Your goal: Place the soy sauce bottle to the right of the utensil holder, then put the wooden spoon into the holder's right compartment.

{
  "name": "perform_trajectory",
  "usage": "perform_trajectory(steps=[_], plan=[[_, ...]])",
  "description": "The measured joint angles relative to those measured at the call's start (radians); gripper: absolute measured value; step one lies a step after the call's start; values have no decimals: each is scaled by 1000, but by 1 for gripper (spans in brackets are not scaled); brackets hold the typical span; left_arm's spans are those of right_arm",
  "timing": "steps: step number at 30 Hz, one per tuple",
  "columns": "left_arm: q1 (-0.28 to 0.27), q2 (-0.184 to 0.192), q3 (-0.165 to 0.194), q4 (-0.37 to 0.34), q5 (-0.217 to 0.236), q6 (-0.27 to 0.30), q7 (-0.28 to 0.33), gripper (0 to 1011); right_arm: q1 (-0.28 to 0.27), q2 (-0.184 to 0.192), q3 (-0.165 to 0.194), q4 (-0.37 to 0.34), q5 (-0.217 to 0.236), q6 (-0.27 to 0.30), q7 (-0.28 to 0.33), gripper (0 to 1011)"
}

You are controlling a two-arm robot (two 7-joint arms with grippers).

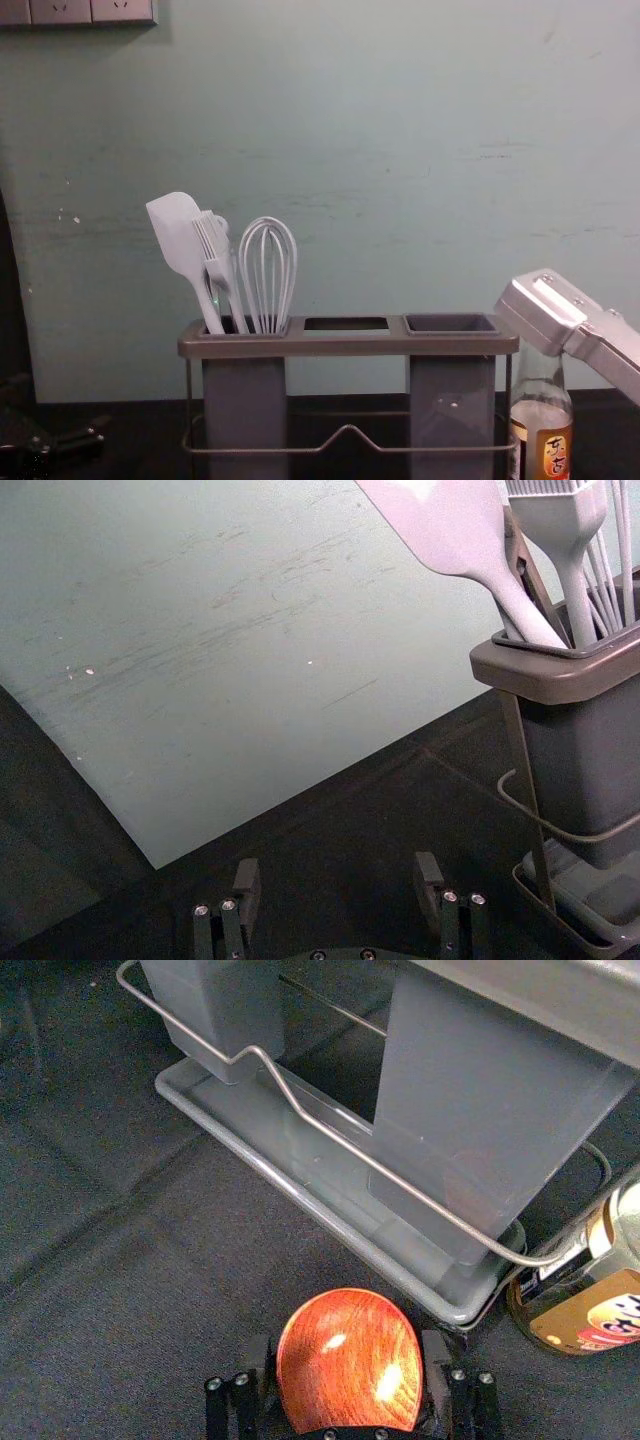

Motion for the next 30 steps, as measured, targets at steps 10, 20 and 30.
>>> perform_trajectory(steps=[10, 20, 30], plan=[[0, 0, 0, 0, 0, 0, 0, 1005, -13, 8, 8, -23, -1, 0, 0, 838], [0, 0, 0, 0, 0, 0, 0, 1005, -30, 80, 4, -142, -2, 37, 50, 838], [0, 0, 0, 0, 0, 0, 0, 1005, -52, 167, 8, -264, 36, -55, 119, 838]])
